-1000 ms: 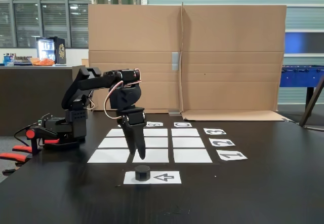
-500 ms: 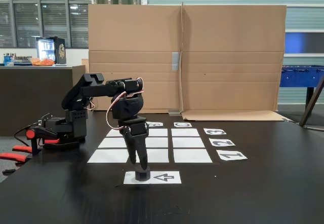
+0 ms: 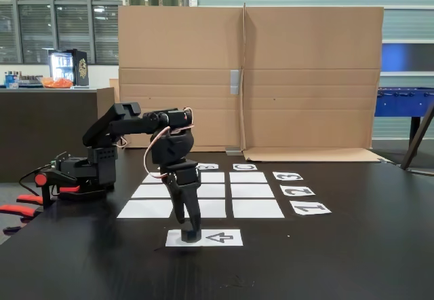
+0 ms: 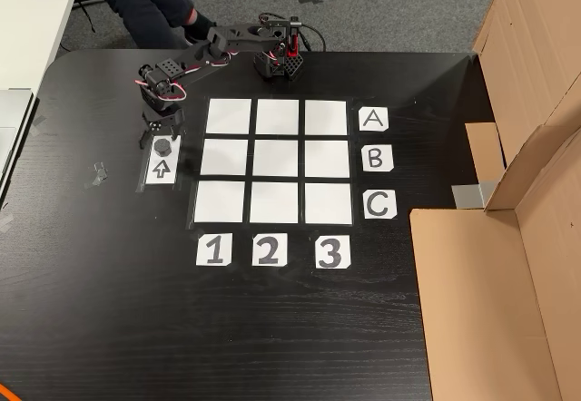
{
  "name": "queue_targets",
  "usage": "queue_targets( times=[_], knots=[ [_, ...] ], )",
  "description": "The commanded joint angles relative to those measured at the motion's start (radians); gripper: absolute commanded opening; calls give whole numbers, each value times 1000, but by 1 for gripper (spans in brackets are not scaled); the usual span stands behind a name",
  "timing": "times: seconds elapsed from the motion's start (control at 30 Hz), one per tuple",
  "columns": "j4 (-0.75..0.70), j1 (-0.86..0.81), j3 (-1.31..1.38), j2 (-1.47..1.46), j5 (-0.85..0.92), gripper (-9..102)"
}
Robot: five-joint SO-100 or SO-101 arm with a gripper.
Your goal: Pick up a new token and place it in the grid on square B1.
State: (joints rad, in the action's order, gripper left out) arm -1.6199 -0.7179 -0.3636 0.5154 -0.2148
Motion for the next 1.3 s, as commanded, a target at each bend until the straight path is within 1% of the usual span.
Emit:
queue_targets(
  times=[0.0,0.37,0.43,0.47,0.93,1.07,1.27],
  knots=[
    [8,15,41,6,-6,35],
    [2,37,41,-21,-6,34],
    [8,37,41,-21,-6,28],
    [8,38,41,-21,-6,27],
    [8,34,49,-23,-9,23],
    [9,31,58,-23,-14,19],
    [9,28,61,-17,-20,18]
  ],
)
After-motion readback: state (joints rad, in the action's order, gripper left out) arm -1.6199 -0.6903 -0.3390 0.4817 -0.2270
